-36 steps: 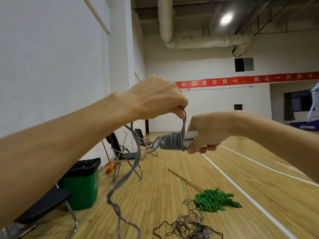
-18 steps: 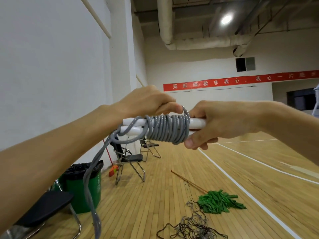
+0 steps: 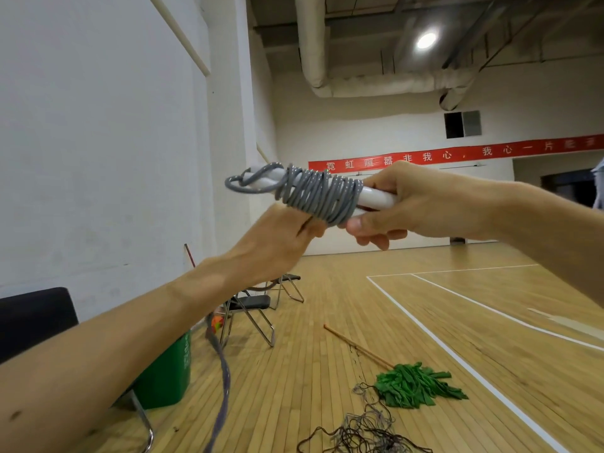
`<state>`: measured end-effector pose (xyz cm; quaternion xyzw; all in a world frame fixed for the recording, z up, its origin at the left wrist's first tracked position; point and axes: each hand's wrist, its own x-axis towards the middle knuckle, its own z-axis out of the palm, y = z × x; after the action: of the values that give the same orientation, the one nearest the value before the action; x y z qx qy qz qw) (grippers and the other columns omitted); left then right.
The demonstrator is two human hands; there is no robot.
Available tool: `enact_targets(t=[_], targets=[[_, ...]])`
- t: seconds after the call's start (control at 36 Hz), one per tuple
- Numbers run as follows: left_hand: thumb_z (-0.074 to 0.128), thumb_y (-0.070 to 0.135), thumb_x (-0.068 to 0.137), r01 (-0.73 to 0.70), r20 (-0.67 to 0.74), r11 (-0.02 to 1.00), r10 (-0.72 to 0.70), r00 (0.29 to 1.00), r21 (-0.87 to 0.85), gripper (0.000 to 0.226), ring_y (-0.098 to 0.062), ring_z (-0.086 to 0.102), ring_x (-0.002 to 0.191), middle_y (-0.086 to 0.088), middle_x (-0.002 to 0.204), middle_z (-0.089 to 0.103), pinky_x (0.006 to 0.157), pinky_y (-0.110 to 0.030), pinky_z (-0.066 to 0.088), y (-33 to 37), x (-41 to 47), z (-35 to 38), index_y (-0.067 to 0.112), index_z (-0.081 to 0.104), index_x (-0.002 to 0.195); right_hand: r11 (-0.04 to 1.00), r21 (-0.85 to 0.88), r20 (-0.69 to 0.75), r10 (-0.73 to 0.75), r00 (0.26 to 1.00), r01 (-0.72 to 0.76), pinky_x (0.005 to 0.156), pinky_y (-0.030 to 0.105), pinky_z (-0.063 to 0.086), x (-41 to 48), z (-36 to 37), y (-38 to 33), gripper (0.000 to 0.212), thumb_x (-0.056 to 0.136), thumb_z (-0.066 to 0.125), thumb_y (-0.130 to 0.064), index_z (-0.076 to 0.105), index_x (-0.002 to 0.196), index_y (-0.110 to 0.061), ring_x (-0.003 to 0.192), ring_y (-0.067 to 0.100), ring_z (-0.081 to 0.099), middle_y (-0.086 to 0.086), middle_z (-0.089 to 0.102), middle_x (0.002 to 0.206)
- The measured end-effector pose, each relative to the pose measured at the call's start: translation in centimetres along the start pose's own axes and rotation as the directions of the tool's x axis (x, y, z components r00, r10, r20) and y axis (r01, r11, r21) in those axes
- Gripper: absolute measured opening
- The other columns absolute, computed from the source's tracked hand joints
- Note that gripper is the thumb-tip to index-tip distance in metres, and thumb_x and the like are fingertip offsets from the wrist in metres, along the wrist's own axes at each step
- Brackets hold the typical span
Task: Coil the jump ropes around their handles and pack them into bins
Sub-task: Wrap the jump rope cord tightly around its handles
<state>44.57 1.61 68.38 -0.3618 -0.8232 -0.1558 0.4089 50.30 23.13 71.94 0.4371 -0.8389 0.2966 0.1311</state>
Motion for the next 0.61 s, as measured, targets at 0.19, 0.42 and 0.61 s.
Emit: enact_targets(t=[0.19,0.42,0.61], targets=[[0.047,0.03,0.106,0.286,0.257,0.894,-0.203,0.945,-0.344,0.029,-0.009,0.042,0.048,0.007,0.054,0.044,0.05,-0.023,0.041,2.1,0.3,0.3,0.01,0.062,0.09,0.99,-0.064,-0.114,0.114,0.987,-0.122,0.064,0.023,0.052,0.6,-0.6,1.9,0.013,0.085,0.072,-0.023,0.073,0.088,-0.011,0.06,0.009,0.061,0.0,0.073,0.072],[0.051,0.023,0.103,0.62,0.56,0.518,-0.291,0.776,-0.589,0.027,-0.008,0.04,0.049,0.007,0.058,0.036,0.064,-0.027,0.057,2.0,-0.5,0.5,0.003,0.06,0.118,0.985,-0.046,-0.331,0.143,0.933,-0.167,0.067,0.035,0.054,1.2,-1.3,4.7,0.008,0.088,0.072,-0.018,0.071,0.088,-0.01,0.06,0.012,0.062,0.003,0.073,0.073],[0.047,0.032,0.105,0.514,0.464,0.746,-0.309,0.83,-0.424,0.029,-0.006,0.042,0.048,0.012,0.054,0.04,0.052,-0.023,0.047,2.5,-0.3,1.4,0.008,0.063,0.108,0.972,-0.118,-0.442,0.133,0.887,-0.204,0.048,0.015,0.045,2.4,-0.9,6.5,0.012,0.091,0.073,-0.023,0.067,0.081,-0.019,0.048,0.001,0.057,-0.006,0.068,0.068]])
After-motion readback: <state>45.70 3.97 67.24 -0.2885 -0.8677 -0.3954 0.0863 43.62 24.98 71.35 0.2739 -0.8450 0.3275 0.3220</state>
